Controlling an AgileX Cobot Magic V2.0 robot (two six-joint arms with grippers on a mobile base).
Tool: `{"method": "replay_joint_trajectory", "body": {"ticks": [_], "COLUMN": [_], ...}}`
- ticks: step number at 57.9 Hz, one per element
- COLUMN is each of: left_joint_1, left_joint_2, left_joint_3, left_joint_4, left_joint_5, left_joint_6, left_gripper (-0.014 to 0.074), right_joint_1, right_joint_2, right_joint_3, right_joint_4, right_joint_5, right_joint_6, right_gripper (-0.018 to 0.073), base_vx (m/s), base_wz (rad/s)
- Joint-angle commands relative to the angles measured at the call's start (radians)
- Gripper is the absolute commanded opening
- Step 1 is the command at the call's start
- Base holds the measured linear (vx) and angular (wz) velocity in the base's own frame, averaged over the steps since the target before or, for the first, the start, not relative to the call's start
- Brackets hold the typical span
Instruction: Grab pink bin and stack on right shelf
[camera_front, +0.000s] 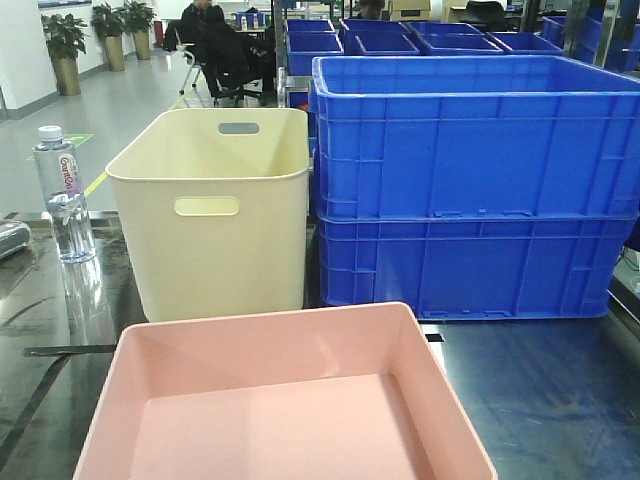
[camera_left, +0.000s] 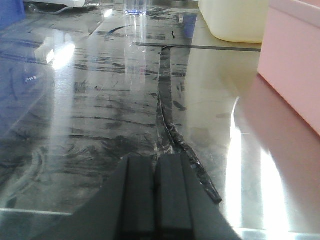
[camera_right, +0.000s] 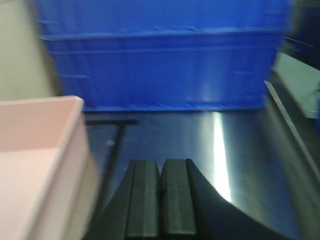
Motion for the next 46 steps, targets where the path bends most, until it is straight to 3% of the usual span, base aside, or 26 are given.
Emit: {"method": "replay_joint_trajectory", "body": {"ticks": [1, 15, 21, 25, 27, 46], "left_joint_1": [0.001, 0.001, 0.001, 0.001, 0.001, 0.001], "left_joint_2": [0.020, 0.020, 0.020, 0.018, 0.018, 0.021], "left_joint_3": [0.014, 0.014, 0.014, 0.014, 0.014, 0.014], "left_joint_4": [0.002, 0.002, 0.002, 0.002, 0.002, 0.002], "left_joint_5": [-0.076, -0.076, -0.076, -0.076, -0.076, -0.079], "left_joint_6": [-0.008, -0.008, -0.008, -0.008, -0.008, -0.008], "left_gripper": [-0.0005, -0.0005, -0.0005, -0.0005, -0.0005, -0.0005], "right_joint_1": [-0.051, -0.074, -0.074, -0.070, -0.073, -0.074], "right_joint_2": [-0.126, -0.460, -0.607, -0.592, -0.587, -0.587], "right_joint_3": [0.125, 0.479, 0.582, 0.634, 0.626, 0.627], "right_joint_4": [-0.049, -0.048, -0.003, 0.050, 0.078, 0.087], "right_joint_5": [-0.108, -0.112, -0.124, -0.182, -0.142, -0.118], "right_joint_6": [-0.039, -0.235, -0.210, -0.173, -0.161, -0.158], "right_gripper": [-0.0010, -0.0010, -0.0010, -0.0010, -0.0010, -0.0008], "base_vx": [0.00, 0.00, 0.00, 0.00, 0.00, 0.00], "base_wz": [0.00, 0.00, 0.00, 0.00, 0.00, 0.00]}}
